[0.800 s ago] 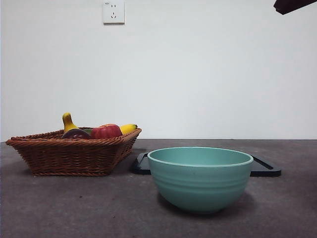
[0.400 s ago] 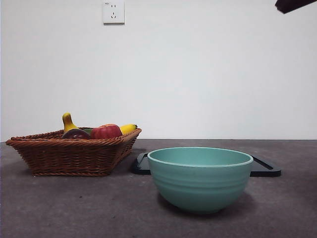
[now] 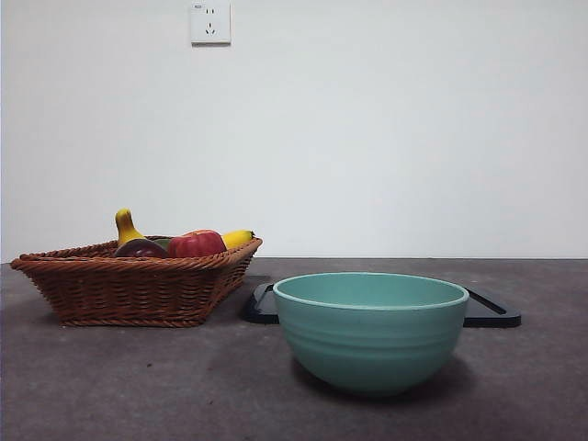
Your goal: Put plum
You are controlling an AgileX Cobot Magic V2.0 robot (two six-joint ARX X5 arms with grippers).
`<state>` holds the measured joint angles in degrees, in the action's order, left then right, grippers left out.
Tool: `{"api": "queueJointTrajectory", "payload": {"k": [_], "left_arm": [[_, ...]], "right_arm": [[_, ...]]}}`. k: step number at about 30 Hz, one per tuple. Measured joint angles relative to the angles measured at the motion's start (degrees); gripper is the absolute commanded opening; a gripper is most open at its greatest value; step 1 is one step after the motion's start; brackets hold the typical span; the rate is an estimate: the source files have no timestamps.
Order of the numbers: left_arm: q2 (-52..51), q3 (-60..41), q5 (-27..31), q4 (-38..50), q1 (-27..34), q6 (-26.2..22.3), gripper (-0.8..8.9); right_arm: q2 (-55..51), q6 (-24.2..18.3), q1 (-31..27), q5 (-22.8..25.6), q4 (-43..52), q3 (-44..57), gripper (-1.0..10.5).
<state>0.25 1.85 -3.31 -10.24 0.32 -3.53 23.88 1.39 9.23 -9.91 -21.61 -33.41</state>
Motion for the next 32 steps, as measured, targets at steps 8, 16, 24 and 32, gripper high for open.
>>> {"api": "queueJointTrajectory", "payload": {"k": [8, 16, 24, 32], "left_arm": [[0.0, 0.0, 0.0, 0.0, 0.0, 0.0, 0.15], [0.0, 0.0, 0.0, 0.0, 0.0, 0.0, 0.15], [0.0, 0.0, 0.0, 0.0, 0.0, 0.0, 0.15], [0.0, 0.0, 0.0, 0.0, 0.0, 0.0, 0.15]], "right_arm": [[-14.1, -1.0, -9.6, 2.6, 17.5, 20.1, 0.1], [-21.7, -0.9, -10.0, 5.6, 19.6, 30.3, 0.1], [-23.5, 0.1, -10.0, 6.8, 17.6, 32.5, 0.1], [-23.5, 0.5, -10.0, 7.0, 11.9, 32.5, 0.1]]}}
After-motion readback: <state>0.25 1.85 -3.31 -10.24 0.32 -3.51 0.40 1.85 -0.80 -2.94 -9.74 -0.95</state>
